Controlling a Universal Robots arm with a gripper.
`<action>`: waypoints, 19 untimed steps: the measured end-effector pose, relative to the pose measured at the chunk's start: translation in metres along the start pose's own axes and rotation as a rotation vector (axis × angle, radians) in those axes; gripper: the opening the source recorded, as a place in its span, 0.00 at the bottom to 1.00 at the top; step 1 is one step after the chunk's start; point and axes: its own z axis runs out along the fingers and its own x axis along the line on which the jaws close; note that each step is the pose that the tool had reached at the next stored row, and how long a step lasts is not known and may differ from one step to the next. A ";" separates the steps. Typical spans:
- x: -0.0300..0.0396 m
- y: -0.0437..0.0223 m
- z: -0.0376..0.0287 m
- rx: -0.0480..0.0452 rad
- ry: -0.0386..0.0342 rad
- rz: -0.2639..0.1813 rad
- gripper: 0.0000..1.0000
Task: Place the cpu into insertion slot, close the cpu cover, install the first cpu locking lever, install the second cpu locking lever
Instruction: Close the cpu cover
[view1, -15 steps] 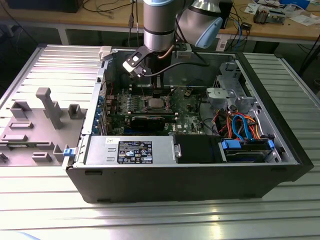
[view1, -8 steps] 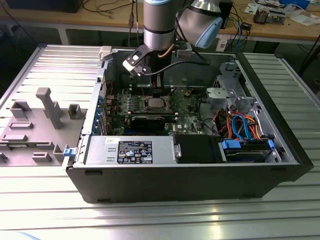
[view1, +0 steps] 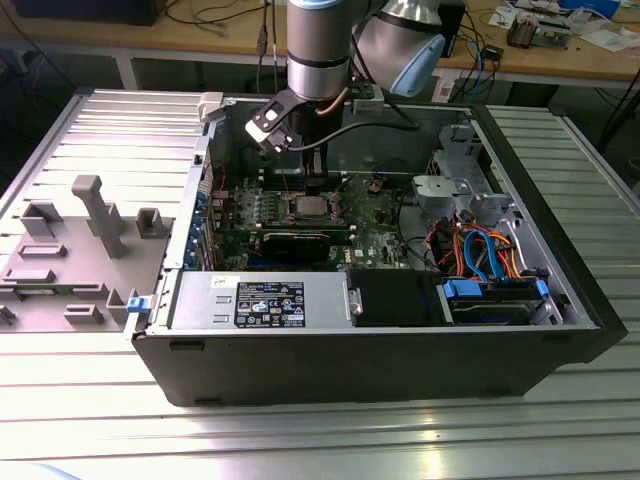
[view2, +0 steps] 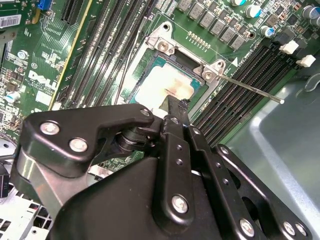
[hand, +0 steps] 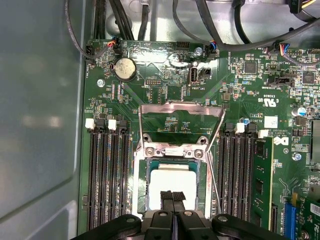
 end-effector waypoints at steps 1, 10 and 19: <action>0.0000 0.0000 -0.0005 0.0002 -0.0001 0.000 0.11; 0.0000 0.0002 -0.0048 0.0001 -0.0005 0.024 0.11; 0.0000 0.0003 -0.0109 0.0001 -0.0011 0.024 0.11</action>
